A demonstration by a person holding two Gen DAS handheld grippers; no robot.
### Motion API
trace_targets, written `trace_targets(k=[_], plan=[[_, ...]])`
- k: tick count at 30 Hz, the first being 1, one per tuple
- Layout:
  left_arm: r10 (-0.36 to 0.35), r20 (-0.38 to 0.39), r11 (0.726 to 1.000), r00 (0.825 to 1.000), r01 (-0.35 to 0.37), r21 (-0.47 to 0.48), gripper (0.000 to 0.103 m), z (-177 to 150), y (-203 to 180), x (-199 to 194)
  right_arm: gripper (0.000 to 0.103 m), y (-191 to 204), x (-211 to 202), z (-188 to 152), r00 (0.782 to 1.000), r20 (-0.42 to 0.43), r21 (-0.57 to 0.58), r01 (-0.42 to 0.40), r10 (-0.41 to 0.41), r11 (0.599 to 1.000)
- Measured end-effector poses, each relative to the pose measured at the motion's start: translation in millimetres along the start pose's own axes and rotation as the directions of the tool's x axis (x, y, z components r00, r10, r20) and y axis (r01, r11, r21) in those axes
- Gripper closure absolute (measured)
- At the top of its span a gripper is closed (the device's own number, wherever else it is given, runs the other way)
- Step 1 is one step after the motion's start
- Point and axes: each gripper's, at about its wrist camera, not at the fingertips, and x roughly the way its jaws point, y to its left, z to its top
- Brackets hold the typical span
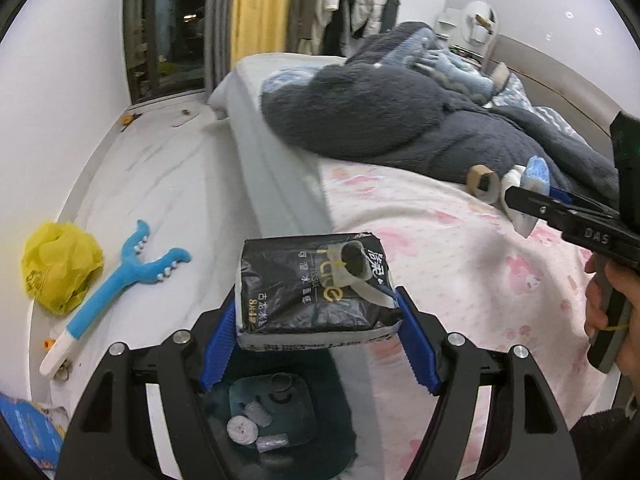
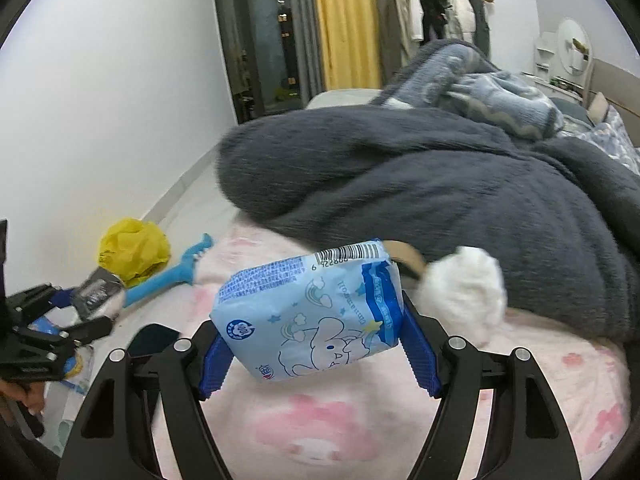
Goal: Collect trash
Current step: 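Carry the wipes pack and black bag over the teal bin, then open the left tool to drop the black snack bag into the bin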
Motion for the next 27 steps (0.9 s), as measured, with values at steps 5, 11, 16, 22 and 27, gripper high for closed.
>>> trace_targets(k=[5,11,16,22,27], plan=[[0.038,-0.001,0.998,0.999,-0.038,-0.041,0.027,-10,20,-5,0.029,31,-2,4,0.999,0.016,-0.014,-0.046,0.046,0.999],[0.074,-0.017,0.995,0.997,-0.075,-0.07,0.027,-20,41,-8,0.029,60,-1,4,0.995,0.023,-0.008,-0.099,0.099,0.995],[0.079,-0.047,0.992,0.996,-0.083,-0.093,0.027,-26,53,-3,0.029,88,5,5,0.991,0.017,-0.044,-0.131,0.131,0.99],[0.1,-0.11,0.99,0.989,-0.11,-0.092,0.027,-38,66,11,0.029,117,12,7,0.985,0.007,-0.05,-0.174,0.175,0.983],[0.071,-0.204,0.988,0.976,-0.097,-0.119,0.027,-56,80,30,0.029,135,17,6,0.98,-0.007,-0.063,-0.197,0.197,0.978]])
